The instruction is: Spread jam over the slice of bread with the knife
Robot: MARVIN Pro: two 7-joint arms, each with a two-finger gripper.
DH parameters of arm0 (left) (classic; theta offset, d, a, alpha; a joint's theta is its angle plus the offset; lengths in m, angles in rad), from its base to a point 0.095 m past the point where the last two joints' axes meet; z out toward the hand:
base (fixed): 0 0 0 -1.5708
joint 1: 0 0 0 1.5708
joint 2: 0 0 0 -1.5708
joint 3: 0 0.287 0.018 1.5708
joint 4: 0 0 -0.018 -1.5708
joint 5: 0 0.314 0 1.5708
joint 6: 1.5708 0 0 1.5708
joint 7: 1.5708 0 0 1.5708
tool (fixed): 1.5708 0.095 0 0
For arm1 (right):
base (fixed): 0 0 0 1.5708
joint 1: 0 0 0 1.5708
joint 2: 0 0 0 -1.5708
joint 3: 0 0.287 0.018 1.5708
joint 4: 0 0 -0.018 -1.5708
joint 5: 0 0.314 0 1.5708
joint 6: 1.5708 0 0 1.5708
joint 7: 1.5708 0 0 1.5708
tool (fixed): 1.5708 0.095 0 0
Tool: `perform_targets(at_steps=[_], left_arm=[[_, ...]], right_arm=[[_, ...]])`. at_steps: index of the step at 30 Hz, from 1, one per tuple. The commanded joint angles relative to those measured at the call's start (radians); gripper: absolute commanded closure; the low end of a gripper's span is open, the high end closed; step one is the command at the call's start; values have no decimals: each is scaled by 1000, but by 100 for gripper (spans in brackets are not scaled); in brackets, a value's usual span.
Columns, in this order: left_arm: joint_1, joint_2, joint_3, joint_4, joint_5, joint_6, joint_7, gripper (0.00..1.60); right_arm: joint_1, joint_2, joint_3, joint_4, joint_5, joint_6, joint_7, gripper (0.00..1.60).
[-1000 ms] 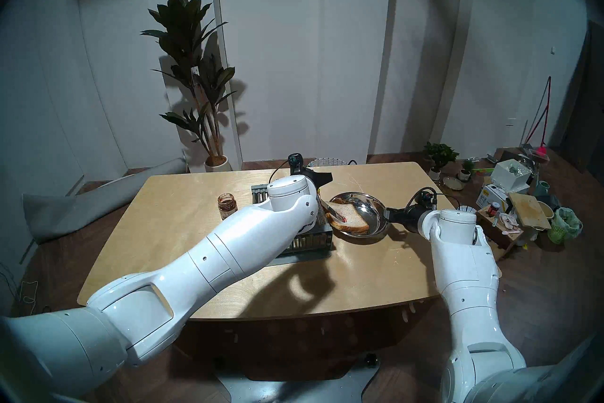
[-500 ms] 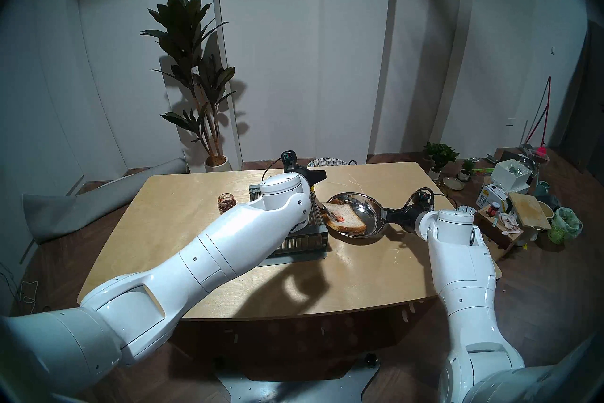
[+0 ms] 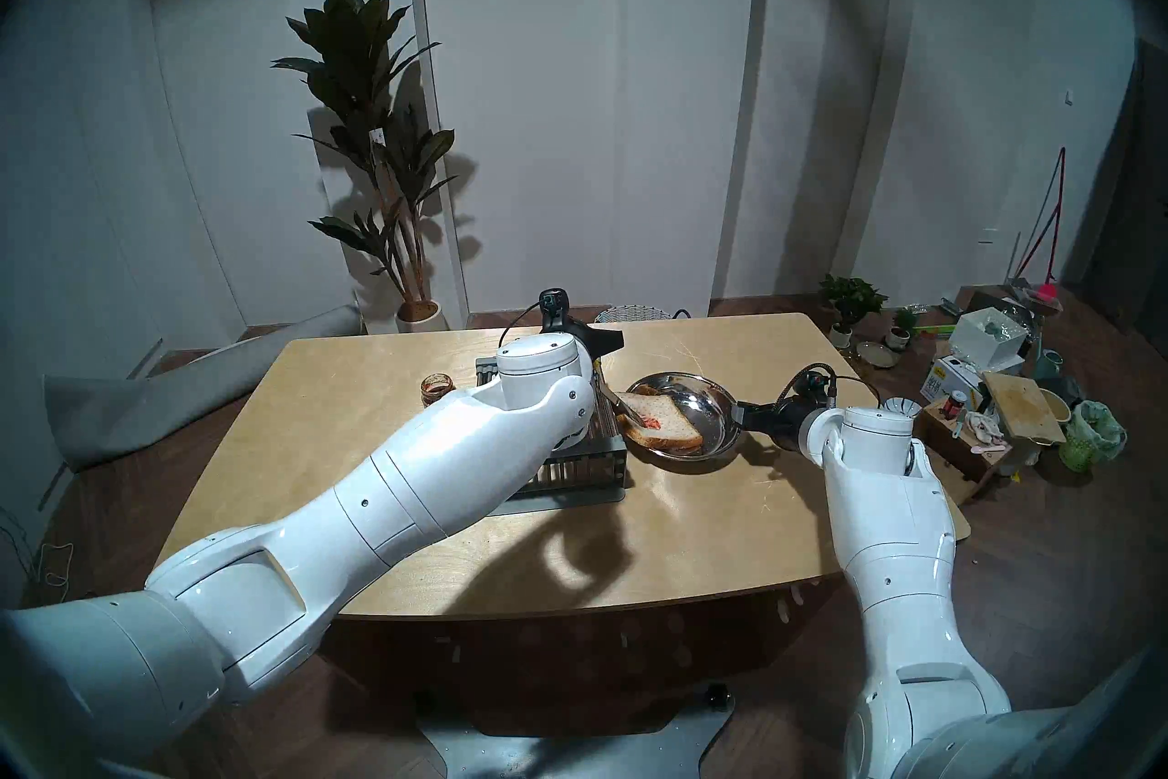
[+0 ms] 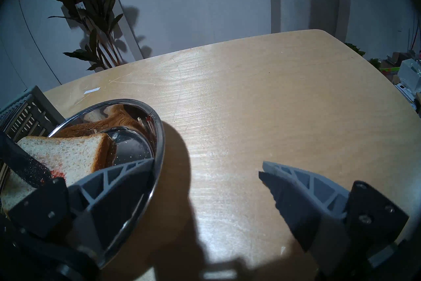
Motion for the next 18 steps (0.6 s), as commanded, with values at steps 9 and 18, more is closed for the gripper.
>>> perform_targets(at_steps=[9,18], left_arm=[[-41,47,22,-63,46,42,42,160],[-46,63,23,-98,50,66,57,160]], right_arm=[[12,-2,7,-11,10,-12,6,0],[11,-6,6,-6,13,-13,8,0]])
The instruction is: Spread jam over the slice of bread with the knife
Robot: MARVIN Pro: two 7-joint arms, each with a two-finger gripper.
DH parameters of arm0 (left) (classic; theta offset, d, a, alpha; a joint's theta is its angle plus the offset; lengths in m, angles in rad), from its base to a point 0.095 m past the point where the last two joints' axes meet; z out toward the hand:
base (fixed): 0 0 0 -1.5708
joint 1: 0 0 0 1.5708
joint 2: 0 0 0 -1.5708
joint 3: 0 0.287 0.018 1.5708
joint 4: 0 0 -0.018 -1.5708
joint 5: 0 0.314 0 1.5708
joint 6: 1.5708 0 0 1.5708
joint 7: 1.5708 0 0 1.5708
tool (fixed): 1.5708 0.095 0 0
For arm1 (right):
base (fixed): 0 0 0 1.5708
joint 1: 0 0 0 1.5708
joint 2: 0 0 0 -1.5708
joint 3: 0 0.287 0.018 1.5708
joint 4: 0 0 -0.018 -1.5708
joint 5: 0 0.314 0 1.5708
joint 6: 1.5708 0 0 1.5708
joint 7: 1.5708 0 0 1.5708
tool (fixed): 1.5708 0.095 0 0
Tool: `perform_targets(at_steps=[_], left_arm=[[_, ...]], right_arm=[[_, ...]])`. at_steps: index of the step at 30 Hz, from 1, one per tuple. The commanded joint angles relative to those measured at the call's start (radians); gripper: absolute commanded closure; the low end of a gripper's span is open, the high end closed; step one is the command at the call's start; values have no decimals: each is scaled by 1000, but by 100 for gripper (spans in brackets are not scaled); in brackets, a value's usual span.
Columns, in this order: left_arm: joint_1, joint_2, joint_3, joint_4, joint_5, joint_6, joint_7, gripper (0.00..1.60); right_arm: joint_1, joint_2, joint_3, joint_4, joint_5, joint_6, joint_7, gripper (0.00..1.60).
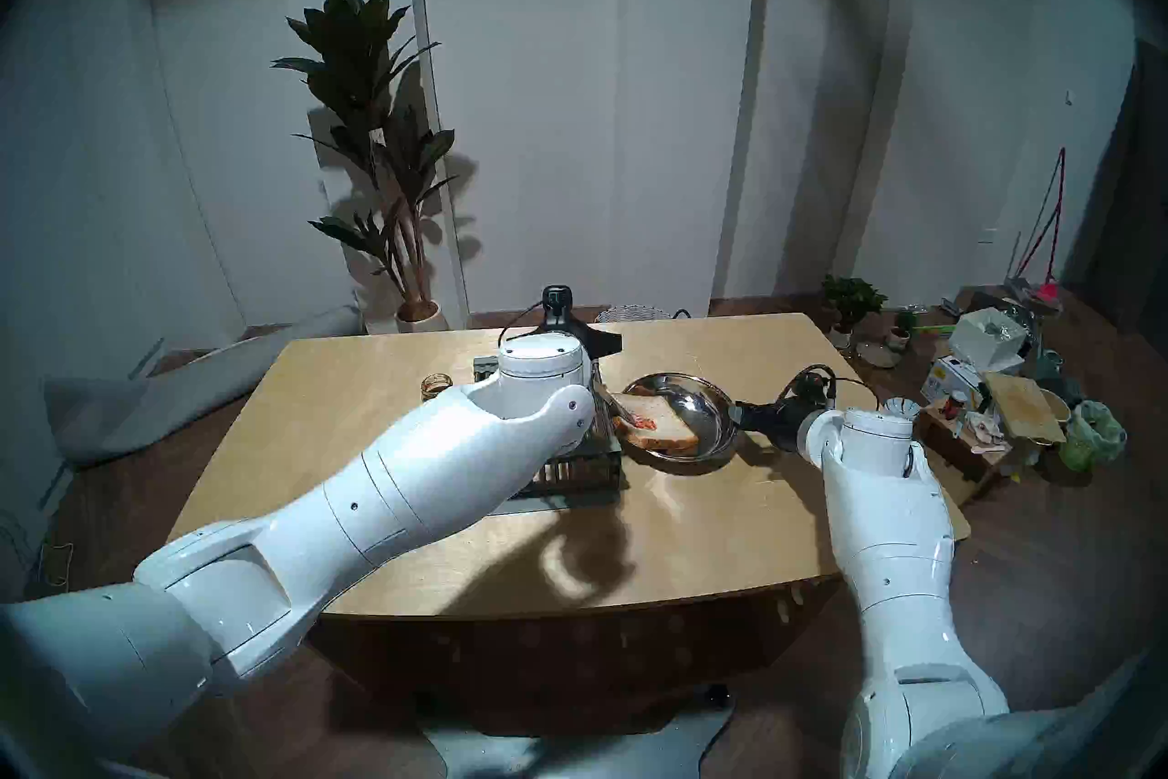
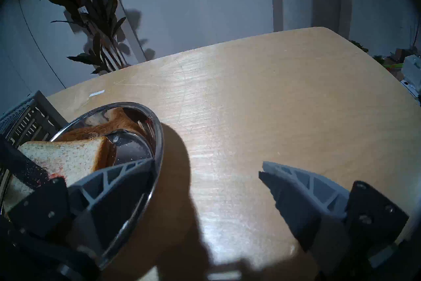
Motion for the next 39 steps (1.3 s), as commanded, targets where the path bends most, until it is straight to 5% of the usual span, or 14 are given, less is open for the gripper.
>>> perform_targets(at_steps=[1,16,39], left_arm=[[-32,23,-8,-35,18,18,15,160],[-25,54,-23,-103,10,43,32,160],[-27,116,-82,-336,6,37,43,160]], right_arm=[[11,1,2,-12,1,-10,-2,0],[13,-10,-1,-4,8,-17,-3,0],[26,-18,-33,5,10,-29,-3,0]])
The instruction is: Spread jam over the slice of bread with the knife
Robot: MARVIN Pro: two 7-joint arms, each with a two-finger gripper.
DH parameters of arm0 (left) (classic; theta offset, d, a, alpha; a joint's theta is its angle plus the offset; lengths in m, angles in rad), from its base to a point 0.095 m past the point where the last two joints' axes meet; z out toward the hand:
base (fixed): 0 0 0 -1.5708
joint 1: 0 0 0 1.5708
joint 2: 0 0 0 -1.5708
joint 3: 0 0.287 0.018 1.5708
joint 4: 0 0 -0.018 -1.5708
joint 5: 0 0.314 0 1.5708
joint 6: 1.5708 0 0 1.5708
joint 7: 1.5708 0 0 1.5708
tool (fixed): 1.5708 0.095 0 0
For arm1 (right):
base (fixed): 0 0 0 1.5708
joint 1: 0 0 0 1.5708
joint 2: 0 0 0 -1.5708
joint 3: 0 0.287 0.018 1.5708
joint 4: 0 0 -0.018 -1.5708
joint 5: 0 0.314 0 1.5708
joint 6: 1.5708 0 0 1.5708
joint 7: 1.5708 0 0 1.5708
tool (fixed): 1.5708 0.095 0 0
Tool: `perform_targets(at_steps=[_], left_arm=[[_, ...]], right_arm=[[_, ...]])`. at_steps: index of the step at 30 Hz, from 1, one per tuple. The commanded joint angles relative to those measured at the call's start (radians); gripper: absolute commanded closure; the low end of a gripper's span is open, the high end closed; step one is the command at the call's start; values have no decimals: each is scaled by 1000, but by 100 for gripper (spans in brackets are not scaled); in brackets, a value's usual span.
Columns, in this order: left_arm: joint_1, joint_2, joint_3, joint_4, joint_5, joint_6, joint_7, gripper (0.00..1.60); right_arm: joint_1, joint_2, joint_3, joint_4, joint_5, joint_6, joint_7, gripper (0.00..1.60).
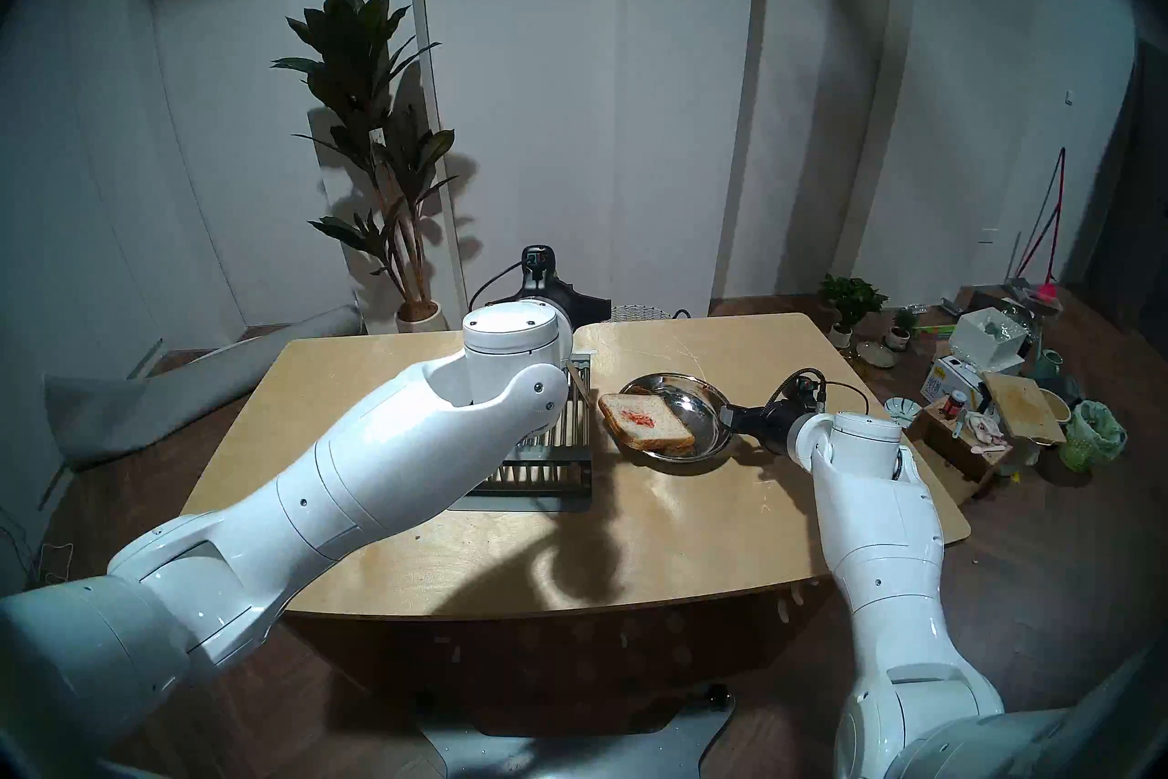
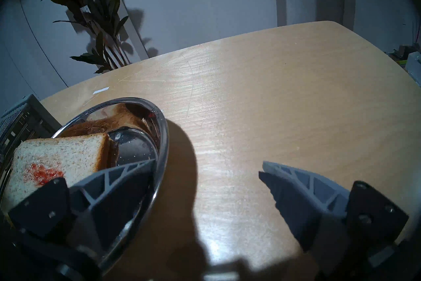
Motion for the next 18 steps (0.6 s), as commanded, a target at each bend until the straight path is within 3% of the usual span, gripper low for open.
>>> perform_targets(at_steps=[1,9,14,18], left_arm=[[-23,26,-37,-116,9,-19,-2,160],[0,69,-73,-232,11,-49,12,160],[12,101,-117,-294,27,-125,-11,160],[36,163,-146,-356,57,-184,-36,160]], right_arm=[[19,-3,-9,-23,0,-12,5,0],[17,6,-26,-48,1,-14,19,0],[16,9,-38,-82,1,-11,30,0],[13,15,-46,-110,4,-22,46,0]])
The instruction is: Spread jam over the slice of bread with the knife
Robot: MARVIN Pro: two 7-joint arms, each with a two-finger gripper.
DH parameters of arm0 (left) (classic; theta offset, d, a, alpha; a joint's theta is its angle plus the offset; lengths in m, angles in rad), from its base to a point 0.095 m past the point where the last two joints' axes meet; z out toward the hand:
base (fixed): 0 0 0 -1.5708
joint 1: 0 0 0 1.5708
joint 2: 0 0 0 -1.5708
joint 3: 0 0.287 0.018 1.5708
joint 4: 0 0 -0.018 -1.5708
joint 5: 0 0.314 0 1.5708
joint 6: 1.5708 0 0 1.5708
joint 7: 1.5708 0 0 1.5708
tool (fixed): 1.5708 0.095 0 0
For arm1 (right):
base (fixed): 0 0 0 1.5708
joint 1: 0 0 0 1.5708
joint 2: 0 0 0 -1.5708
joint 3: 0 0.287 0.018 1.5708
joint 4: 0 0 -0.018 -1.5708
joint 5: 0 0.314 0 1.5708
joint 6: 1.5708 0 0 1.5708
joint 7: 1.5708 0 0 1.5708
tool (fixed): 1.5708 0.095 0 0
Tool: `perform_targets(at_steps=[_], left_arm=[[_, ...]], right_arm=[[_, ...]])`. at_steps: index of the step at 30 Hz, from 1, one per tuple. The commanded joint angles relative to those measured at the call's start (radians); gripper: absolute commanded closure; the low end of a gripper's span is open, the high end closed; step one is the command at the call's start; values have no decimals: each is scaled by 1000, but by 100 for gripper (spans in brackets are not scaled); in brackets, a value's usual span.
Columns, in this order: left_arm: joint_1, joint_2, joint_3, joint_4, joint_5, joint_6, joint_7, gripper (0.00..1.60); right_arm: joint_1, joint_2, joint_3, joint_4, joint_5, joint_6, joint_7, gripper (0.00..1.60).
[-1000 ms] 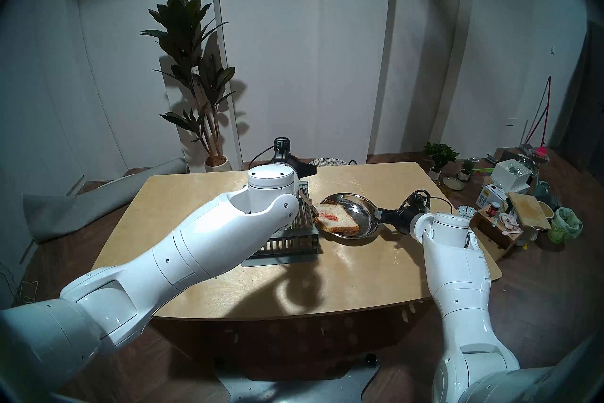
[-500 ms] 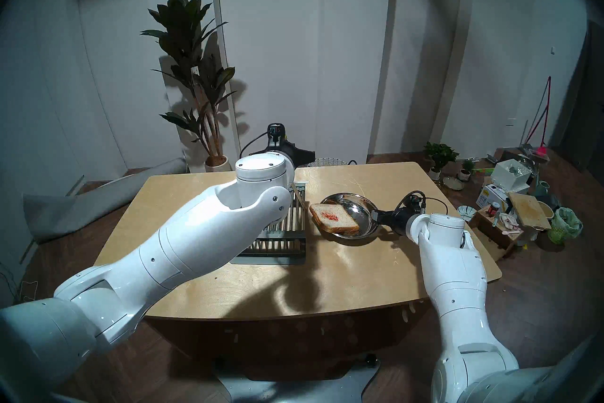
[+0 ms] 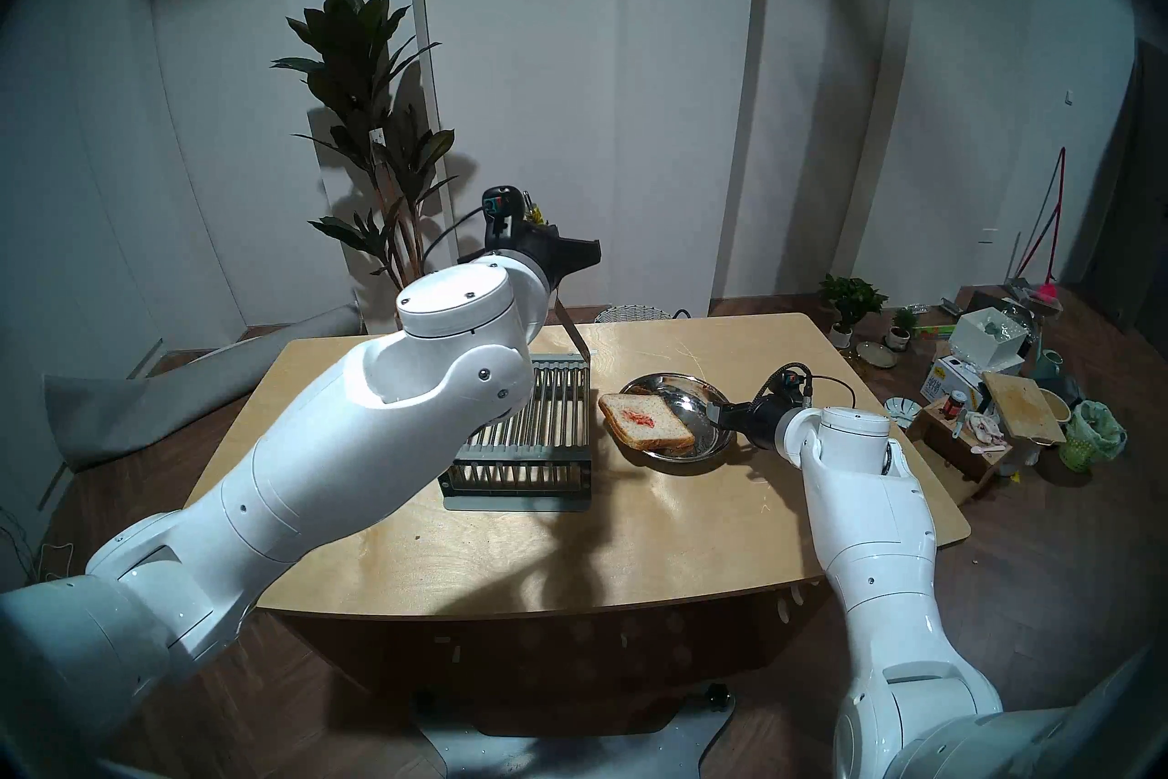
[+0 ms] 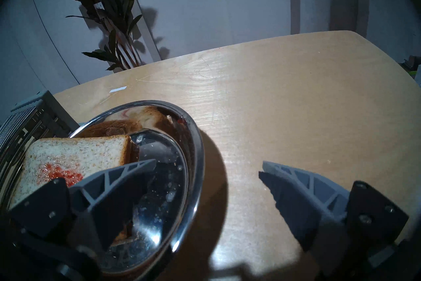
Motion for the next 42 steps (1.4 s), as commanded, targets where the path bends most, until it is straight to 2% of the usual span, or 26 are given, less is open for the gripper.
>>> perform_targets(at_steps=[1,4,7,9,11,16,17,18,24,26,27,28,31,33,35,36,37,41,42], left_arm=[[27,98,-61,-120,54,-98,-40,160],[66,146,-69,-166,124,-126,-36,160],[84,163,-71,-182,171,-134,-36,160],[118,203,-68,-190,245,-145,-28,160],[128,230,-57,-167,297,-125,-13,160],[177,279,-58,-141,388,-135,-1,160],[204,309,-62,-129,426,-153,11,160],[218,308,-66,-117,455,-156,18,160],[275,370,-69,-86,544,-199,32,160],[298,414,-69,-82,585,-232,40,160],[309,406,-76,-74,604,-242,43,160],[325,439,-79,-70,644,-275,50,160],[341,459,-88,-64,674,-300,59,160],[370,501,-97,-51,735,-351,73,160],[377,499,-103,-44,748,-362,74,160],[388,534,-99,-40,766,-387,76,160],[398,527,-106,-32,781,-398,76,160],[439,591,-113,-11,809,-483,86,160],[447,579,-124,0,809,-475,89,160]], right_arm=[[7,11,-6,-75,3,-21,24,0],[-4,13,-9,-101,10,-47,44,0],[-7,12,-6,-112,18,-55,54,0],[-12,13,2,-134,29,-71,66,0],[-9,15,5,-141,33,-78,70,0],[-16,15,17,-160,42,-95,83,0],[-20,12,25,-163,52,-102,93,0],[-24,12,28,-166,55,-106,97,0],[-42,11,48,-162,73,-124,117,0],[-49,12,57,-157,79,-128,123,0],[-51,13,61,-155,80,-129,123,0],[-55,18,65,-149,78,-137,126,0],[-61,20,70,-141,80,-140,129,0],[-69,21,80,-133,83,-149,135,0],[-71,22,83,-132,85,-151,137,0],[-73,23,88,-130,87,-156,140,0],[-74,23,92,-128,90,-160,143,0],[-76,24,109,-126,102,-177,157,0],[-75,24,112,-126,104,-180,159,0]])
